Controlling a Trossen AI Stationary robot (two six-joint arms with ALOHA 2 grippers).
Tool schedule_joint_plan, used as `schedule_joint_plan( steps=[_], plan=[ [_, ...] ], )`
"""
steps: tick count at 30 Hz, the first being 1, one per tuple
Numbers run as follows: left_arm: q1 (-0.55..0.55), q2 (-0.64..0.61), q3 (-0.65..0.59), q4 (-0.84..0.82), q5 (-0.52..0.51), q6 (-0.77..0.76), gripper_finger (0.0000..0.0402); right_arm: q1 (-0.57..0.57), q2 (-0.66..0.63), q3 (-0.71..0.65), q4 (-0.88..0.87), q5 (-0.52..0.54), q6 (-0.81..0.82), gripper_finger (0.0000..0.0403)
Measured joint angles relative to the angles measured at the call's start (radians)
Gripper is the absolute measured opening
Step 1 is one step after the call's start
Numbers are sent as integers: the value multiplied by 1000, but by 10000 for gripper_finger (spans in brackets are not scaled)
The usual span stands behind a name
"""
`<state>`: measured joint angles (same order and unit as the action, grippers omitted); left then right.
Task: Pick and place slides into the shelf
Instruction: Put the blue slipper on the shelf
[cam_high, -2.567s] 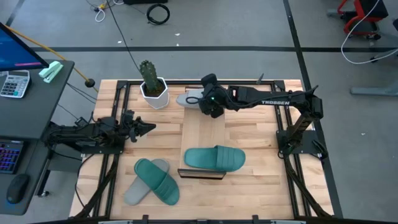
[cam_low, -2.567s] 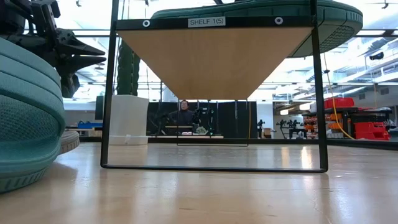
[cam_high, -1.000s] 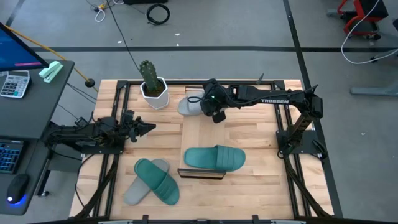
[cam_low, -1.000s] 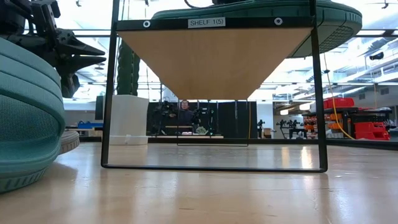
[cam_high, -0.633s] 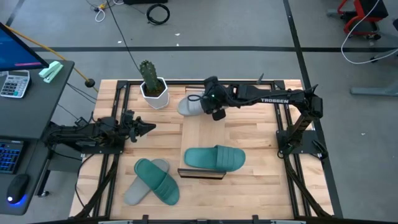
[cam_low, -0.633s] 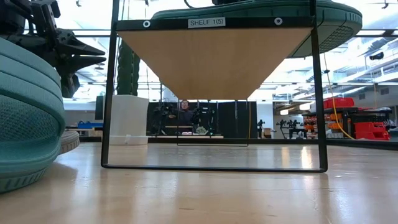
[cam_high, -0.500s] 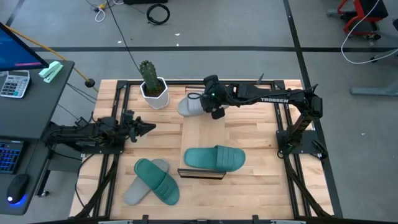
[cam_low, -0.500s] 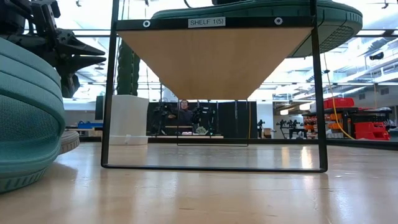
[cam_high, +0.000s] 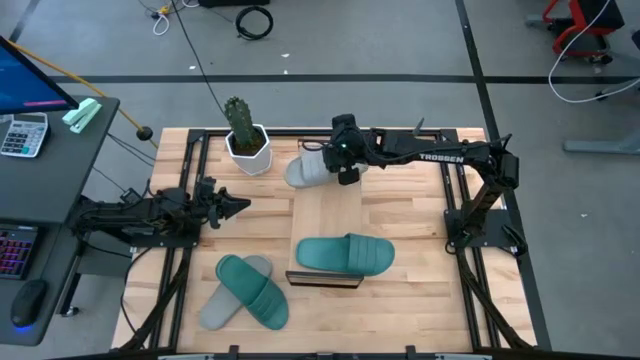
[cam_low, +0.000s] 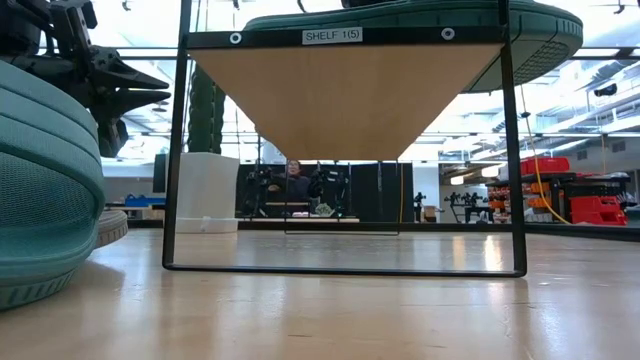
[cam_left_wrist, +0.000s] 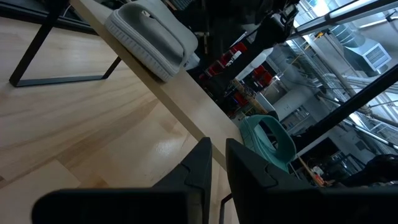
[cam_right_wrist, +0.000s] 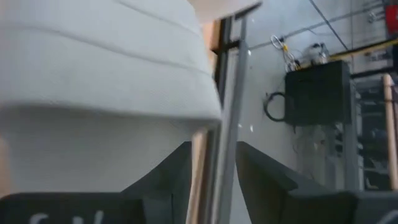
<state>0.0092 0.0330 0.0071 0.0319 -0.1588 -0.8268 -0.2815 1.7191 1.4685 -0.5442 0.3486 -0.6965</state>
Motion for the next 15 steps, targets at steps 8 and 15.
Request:
schedule_joint_plan(
  steps=[8,15],
  plan=[
    [0,0,0,1,0,0,52,-24,-34,0,-18,96,-18,130],
    [0,0,-1,2,75,-74,52,-33,-162,0,-48,131,57,130]
  ],
)
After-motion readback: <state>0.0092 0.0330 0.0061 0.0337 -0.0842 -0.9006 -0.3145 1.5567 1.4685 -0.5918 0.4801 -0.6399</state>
